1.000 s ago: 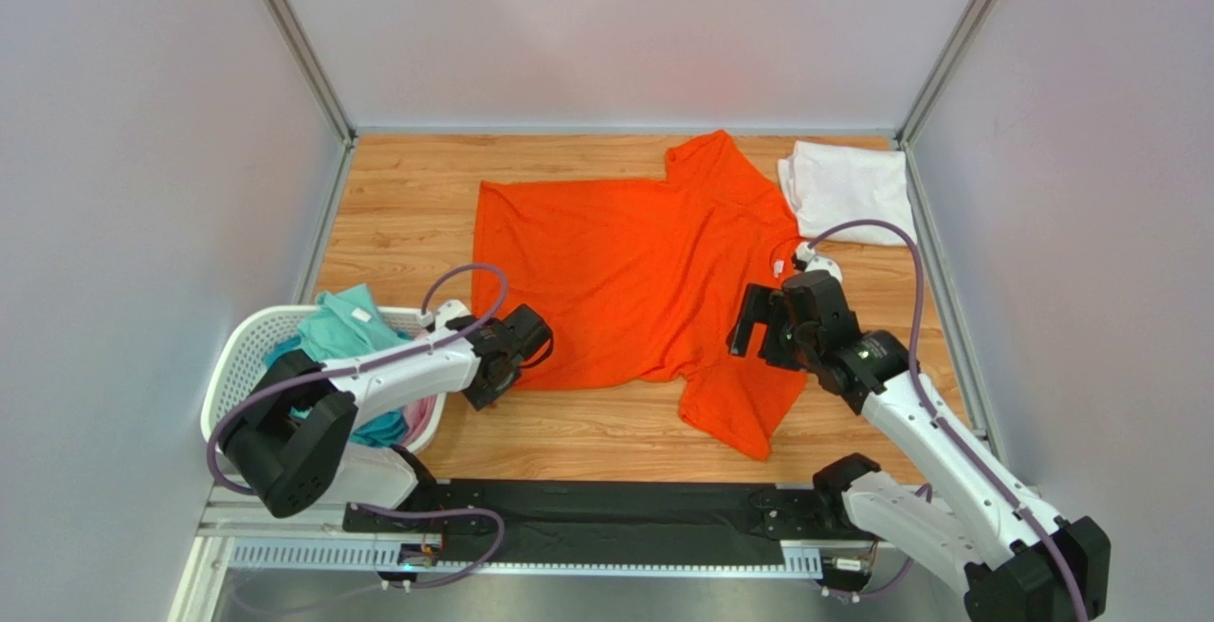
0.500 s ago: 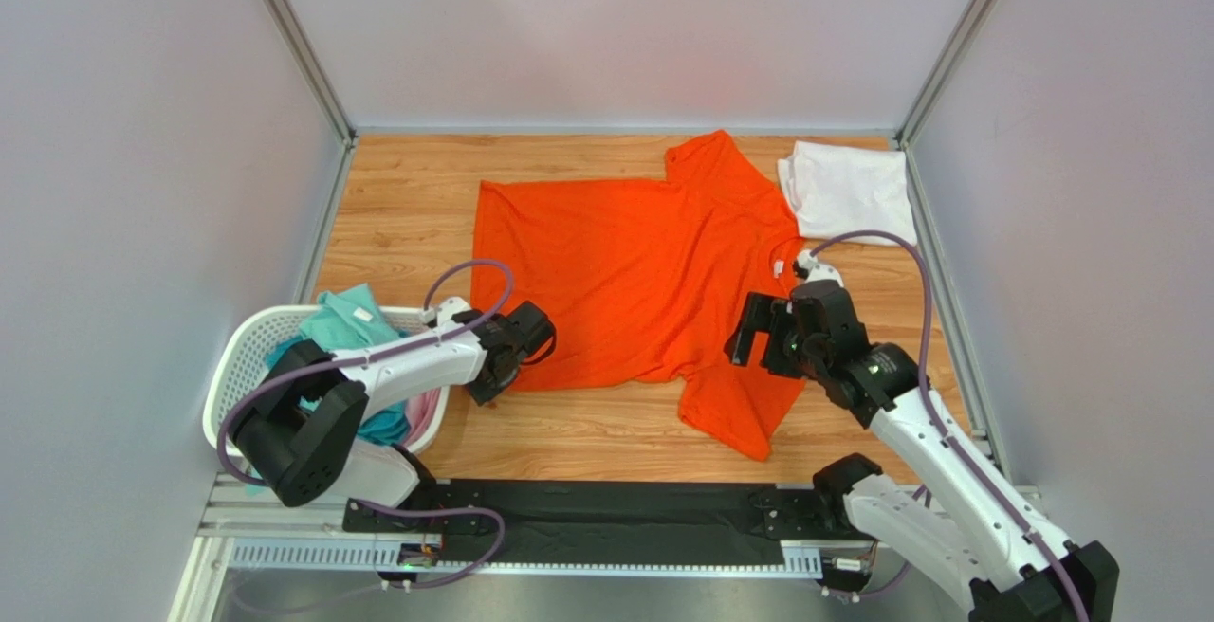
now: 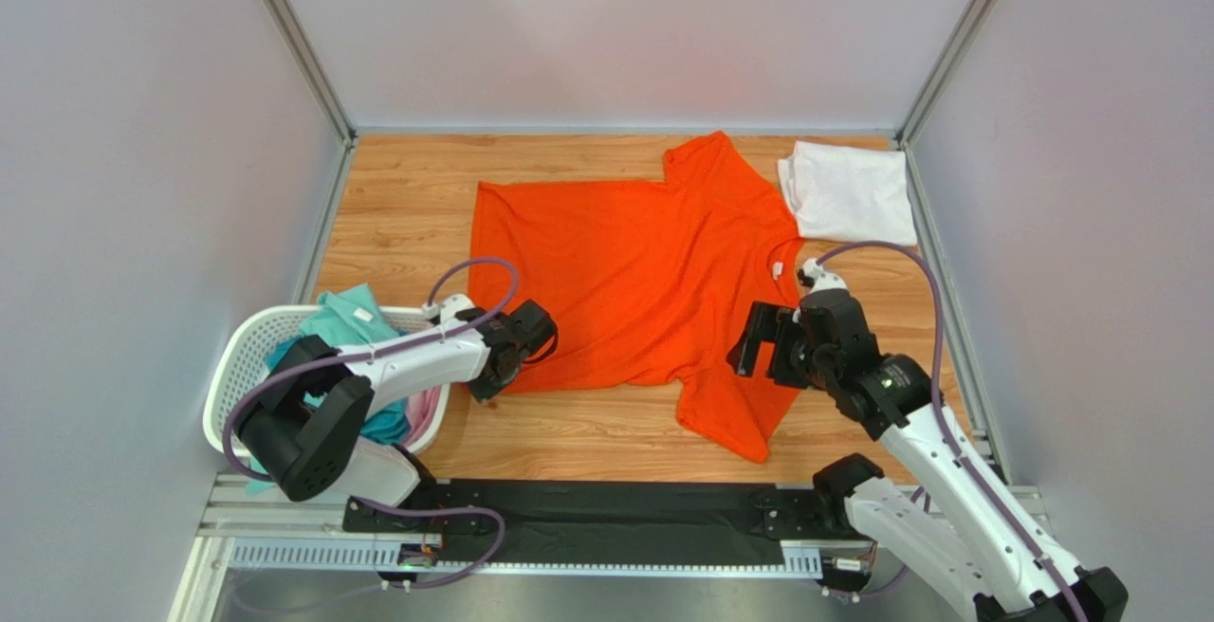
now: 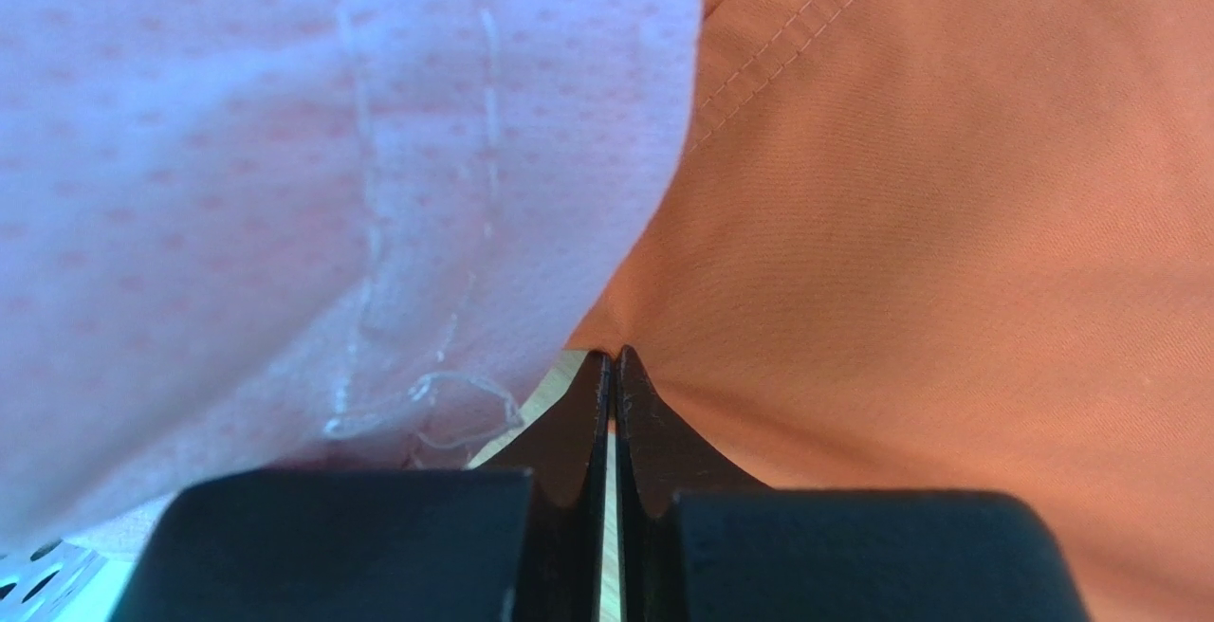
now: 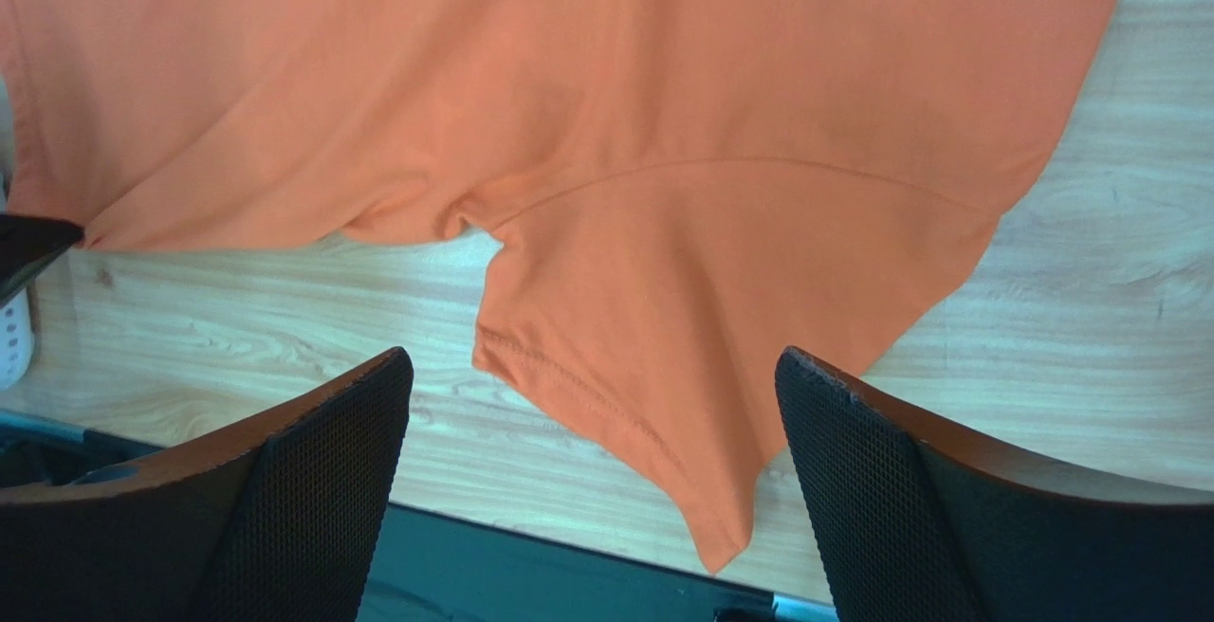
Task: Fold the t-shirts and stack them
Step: Fold the tshirt
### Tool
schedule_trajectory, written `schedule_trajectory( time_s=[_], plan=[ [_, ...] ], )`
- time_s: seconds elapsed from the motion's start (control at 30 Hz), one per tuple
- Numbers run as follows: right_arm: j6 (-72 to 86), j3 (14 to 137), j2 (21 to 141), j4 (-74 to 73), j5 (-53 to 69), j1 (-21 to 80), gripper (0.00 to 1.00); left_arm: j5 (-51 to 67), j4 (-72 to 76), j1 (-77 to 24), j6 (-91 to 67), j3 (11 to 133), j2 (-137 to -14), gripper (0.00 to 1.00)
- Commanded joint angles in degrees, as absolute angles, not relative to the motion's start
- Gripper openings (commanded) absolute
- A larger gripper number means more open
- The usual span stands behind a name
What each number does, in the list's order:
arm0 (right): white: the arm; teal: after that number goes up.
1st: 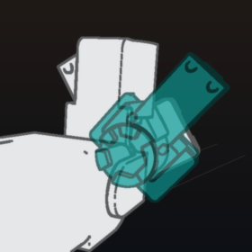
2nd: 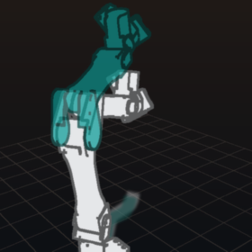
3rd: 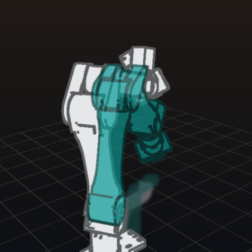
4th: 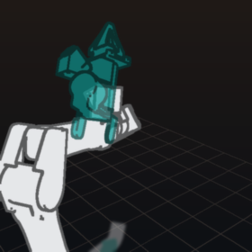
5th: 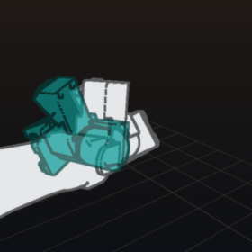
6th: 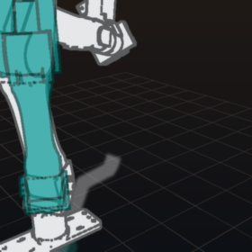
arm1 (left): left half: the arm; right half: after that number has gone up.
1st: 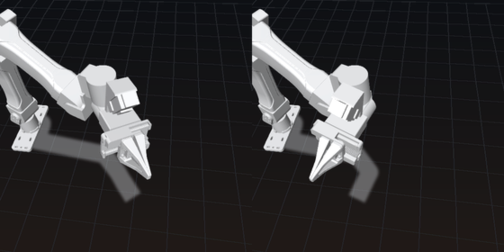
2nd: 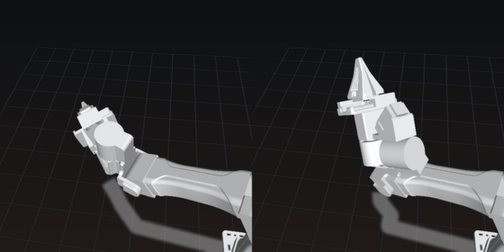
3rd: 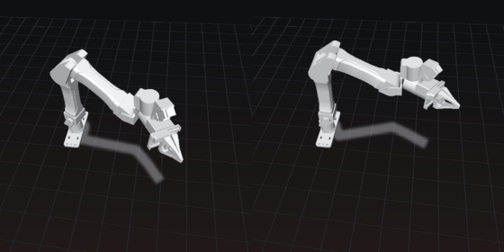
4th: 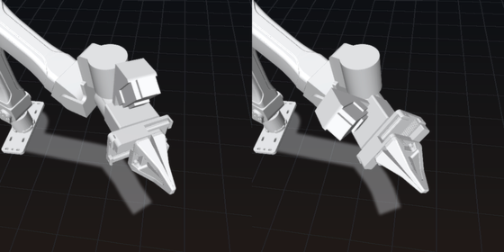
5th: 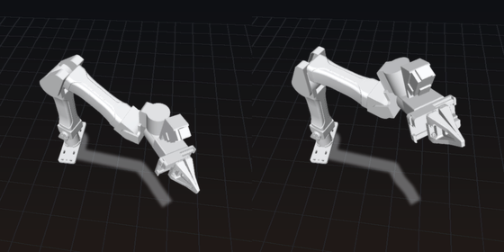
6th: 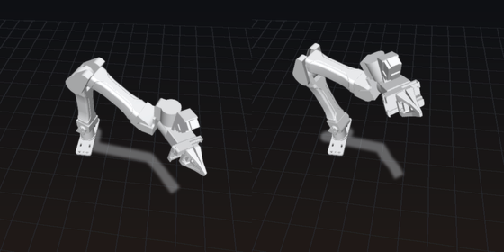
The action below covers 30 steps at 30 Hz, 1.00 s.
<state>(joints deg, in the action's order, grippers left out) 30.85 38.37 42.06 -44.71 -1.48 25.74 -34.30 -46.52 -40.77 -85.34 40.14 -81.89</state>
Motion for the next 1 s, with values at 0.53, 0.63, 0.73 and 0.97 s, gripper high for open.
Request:
schedule_trajectory(
  time_s=[0.53,0.63,0.73,0.97],
  plan=[
    [51.8,33.0,55.4,-51.3,-6.2,46.7,0.90,-33.3,-44.9,-40.5,-80.0,37.8,-75.1,0.00],
    [53.3,33.2,58.4,-50.5,-7.4,50.4,0.86,-33.0,-44.7,-40.4,-79.8,37.4,-75.0,0.00],
    [53.4,34.1,62.0,-50.1,-8.8,52.6,0.80,-32.8,-44.6,-40.4,-79.5,37.4,-75.0,0.00],
    [54.1,33.7,68.4,-49.0,-10.6,53.3,0.77,-32.7,-44.4,-40.4,-79.6,37.0,-74.8,0.00]
  ],
)
